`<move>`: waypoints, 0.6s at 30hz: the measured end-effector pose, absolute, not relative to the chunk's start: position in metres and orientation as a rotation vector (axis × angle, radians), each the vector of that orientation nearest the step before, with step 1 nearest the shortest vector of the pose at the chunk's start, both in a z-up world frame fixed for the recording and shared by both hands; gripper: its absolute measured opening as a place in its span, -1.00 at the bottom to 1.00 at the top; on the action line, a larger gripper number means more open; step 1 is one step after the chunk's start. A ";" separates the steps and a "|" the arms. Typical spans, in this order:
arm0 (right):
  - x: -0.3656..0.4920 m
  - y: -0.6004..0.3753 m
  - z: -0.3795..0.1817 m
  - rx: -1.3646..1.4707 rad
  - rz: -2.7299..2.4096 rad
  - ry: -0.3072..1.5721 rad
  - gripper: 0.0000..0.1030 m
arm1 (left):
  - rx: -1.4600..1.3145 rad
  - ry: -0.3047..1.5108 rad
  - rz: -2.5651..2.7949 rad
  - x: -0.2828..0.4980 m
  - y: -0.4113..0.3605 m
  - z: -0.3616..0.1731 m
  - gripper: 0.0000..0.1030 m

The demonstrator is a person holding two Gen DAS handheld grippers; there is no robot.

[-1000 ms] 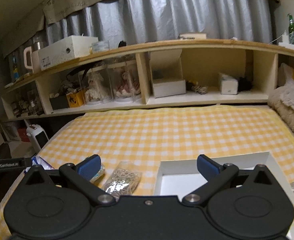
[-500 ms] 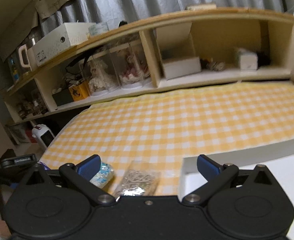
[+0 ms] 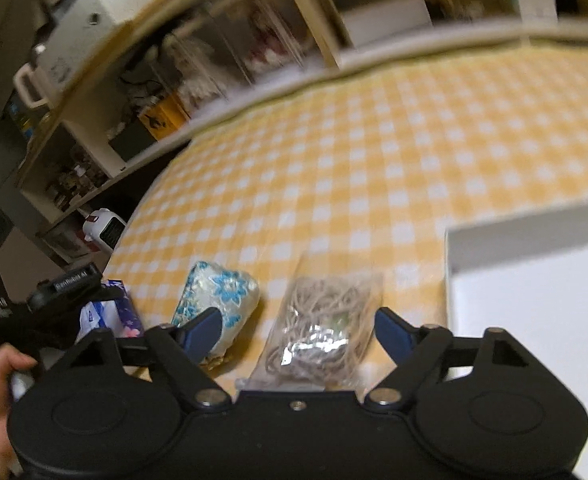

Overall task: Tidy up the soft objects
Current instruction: 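Grasp the blue tissue pack with the left tool while the right tool grasps the rubber-band bag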

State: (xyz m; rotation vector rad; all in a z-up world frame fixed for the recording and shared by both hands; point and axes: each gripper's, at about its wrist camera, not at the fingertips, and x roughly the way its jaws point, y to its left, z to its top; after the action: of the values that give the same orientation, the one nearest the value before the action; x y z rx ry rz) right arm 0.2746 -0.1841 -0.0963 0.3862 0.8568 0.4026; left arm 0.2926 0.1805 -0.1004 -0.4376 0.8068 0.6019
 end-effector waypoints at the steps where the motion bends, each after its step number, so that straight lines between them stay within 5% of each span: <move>1: 0.277 -0.185 -0.099 0.407 0.396 0.872 0.60 | -0.401 0.820 0.596 0.295 0.179 -0.104 1.00; 7: 0.282 -0.182 -0.116 0.457 0.389 0.931 0.56 | -0.231 0.914 0.464 0.299 0.162 -0.113 0.96; 18: 0.285 -0.165 -0.127 0.406 0.353 0.969 0.41 | -0.157 0.915 0.254 0.285 0.132 -0.104 0.45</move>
State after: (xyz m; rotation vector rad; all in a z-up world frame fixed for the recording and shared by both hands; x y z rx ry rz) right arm 0.2849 -0.1648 -0.1266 0.4056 0.9687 0.3534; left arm 0.2851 0.1316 -0.1042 -0.1566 0.9147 0.2536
